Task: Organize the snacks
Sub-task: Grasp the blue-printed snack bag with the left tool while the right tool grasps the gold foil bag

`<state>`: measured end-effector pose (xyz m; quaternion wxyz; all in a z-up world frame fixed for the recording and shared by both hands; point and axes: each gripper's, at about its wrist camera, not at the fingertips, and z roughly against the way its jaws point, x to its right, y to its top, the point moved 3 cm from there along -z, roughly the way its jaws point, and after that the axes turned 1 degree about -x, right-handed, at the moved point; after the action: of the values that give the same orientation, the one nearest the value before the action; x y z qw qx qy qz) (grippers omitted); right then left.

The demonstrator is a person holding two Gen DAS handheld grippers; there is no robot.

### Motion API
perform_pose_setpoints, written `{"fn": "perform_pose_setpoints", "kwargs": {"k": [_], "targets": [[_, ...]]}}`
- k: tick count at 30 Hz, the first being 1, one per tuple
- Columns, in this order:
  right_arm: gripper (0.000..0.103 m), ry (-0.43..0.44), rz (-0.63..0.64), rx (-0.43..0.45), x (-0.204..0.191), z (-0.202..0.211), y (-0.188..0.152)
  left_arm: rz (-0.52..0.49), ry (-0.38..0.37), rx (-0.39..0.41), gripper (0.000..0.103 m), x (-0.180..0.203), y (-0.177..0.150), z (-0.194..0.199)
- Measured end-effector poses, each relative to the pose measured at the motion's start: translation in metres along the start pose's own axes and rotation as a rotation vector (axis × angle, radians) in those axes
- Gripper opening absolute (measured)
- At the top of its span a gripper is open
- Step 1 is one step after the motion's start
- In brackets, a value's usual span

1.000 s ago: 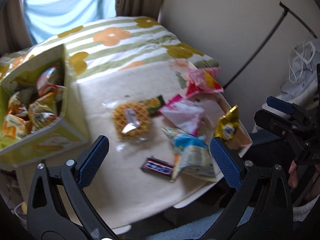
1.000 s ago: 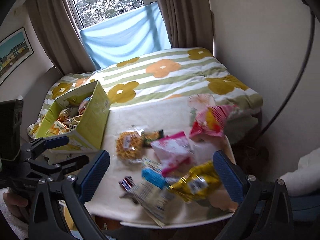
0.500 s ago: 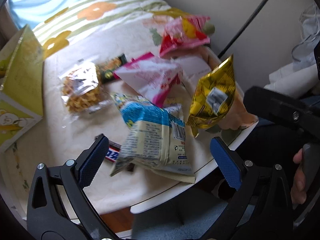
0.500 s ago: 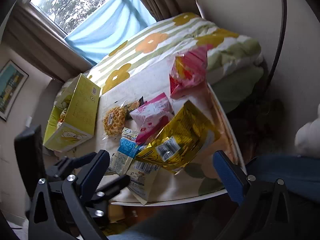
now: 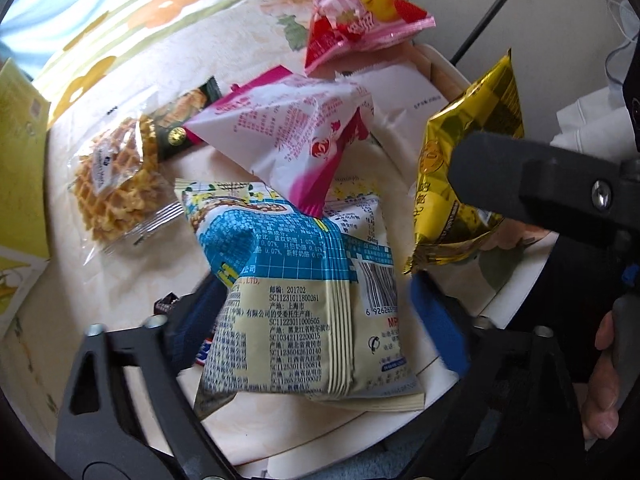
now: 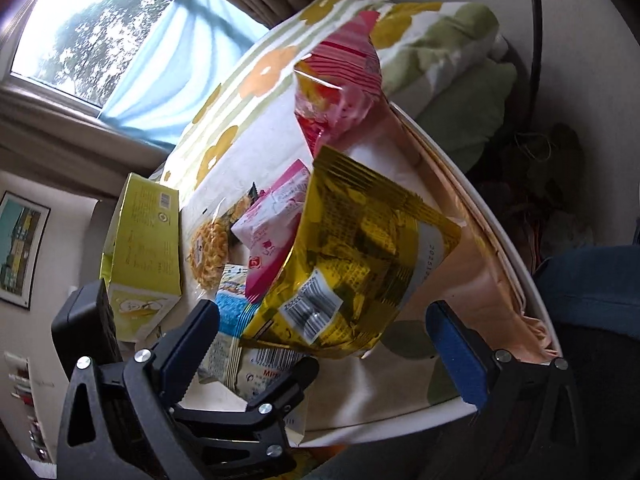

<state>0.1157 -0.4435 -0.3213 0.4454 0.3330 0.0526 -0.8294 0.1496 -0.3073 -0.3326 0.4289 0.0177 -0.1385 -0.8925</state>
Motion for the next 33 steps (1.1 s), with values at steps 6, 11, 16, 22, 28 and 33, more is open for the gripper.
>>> {"fn": "perform_pose_setpoints", "kwargs": {"k": [6, 11, 16, 22, 28, 33], "targets": [[0.103, 0.003, -0.038, -0.001, 0.005, -0.005, 0.002, -0.029, 0.010, -0.020, 0.066, -0.004, -0.001, -0.007], [0.099, -0.001, -0.068, -0.001, 0.010, -0.011, 0.004, -0.048, 0.005, -0.017, 0.059, -0.009, -0.002, -0.006], [0.085, 0.001, -0.091, -0.017, 0.016, -0.019, 0.005, -0.044, -0.009, -0.020, 0.056, -0.009, -0.001, -0.006], [0.066, 0.045, -0.108, -0.021, 0.015, -0.022, 0.005, -0.034, -0.018, -0.022, 0.056, -0.012, 0.000, -0.001], [0.060, 0.035, -0.074, -0.025, 0.006, -0.020, 0.003, -0.021, -0.014, -0.014, 0.056, -0.012, 0.000, 0.002], [0.059, 0.046, -0.051, -0.029, 0.000, -0.016, 0.001, -0.008, -0.012, -0.003, 0.056, -0.011, -0.001, 0.006]]}}
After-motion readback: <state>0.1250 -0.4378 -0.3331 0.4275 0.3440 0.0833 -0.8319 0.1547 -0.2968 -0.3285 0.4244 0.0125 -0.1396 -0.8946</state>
